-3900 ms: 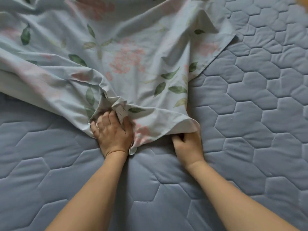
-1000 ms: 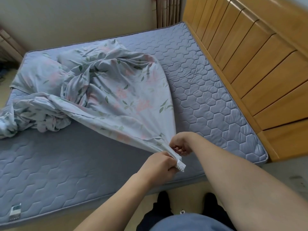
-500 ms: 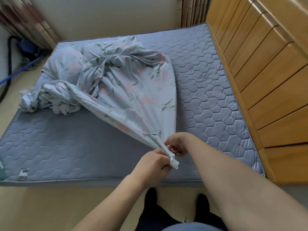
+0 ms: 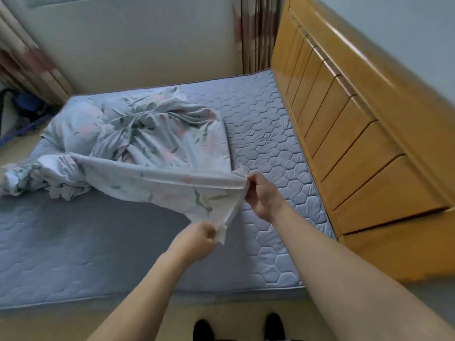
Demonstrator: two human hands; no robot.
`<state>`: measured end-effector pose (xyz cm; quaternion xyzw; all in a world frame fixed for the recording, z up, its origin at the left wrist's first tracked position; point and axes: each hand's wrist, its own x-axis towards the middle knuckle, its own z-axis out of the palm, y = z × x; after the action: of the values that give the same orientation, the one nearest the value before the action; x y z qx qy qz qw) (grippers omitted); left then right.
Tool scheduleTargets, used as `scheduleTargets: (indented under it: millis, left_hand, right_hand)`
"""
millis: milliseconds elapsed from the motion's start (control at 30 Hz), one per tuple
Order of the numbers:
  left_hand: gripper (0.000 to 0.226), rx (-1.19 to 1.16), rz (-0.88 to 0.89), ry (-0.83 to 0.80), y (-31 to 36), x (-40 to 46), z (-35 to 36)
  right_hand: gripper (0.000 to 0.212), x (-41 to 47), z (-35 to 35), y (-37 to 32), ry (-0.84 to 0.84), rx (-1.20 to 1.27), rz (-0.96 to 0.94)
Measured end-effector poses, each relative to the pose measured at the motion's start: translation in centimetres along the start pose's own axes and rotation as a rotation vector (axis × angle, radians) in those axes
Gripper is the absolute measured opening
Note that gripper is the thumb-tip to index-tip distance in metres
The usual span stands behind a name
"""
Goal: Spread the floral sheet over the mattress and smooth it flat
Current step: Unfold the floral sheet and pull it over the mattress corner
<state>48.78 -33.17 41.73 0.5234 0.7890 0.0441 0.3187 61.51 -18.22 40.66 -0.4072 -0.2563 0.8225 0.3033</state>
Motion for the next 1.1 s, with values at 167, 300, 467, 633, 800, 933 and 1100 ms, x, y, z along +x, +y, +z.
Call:
scheduleTargets:
  millis: [167,300,467,633,800,933,1100]
  left_hand:
    - [0.05,-0.17,0.134,0.653,5.0,4.4,-8.3]
    - [0.072,0.132,0.411,0.415,10.4,7.9,-12.1]
    - [0.055,0.199,0.287,-0.097,15.5,9.5,-12.7]
    - [0.013,0.128,0.444,0.066,18.8,8.1,-11.1]
    - [0.025,-0.134,0.623,0.155,20.1,7.0,-10.7]
    - [0.028,-0.132,0.666,0.265,19.2,6.7,-11.2]
    - [0.018,-0.223,0.572,0.09,17.0,6.7,-12.0]
  right_hand:
    - [0.021,-3.0,-2.8,-7.1,-0.114,-0.017,-0.277]
    - [0.022,-6.1,-4.6,-11.5,-0.177,-0.043,-0.411]
    - [0.032,-9.8,-6.6,-16.2,-0.119,-0.156,-0.53]
    - [0.031,-11.5,-9.2,-19.5,-0.03,-0.275,-0.51]
    - [0.023,-12.1,-9.6,-20.7,-0.142,-0.539,-0.293]
    - [0.051,-11.2,-8.1,-21.0,-0.337,-0.797,-0.04]
    - [0.044,-8.2,-6.4,-21.0,-0.175,-0.868,0.001]
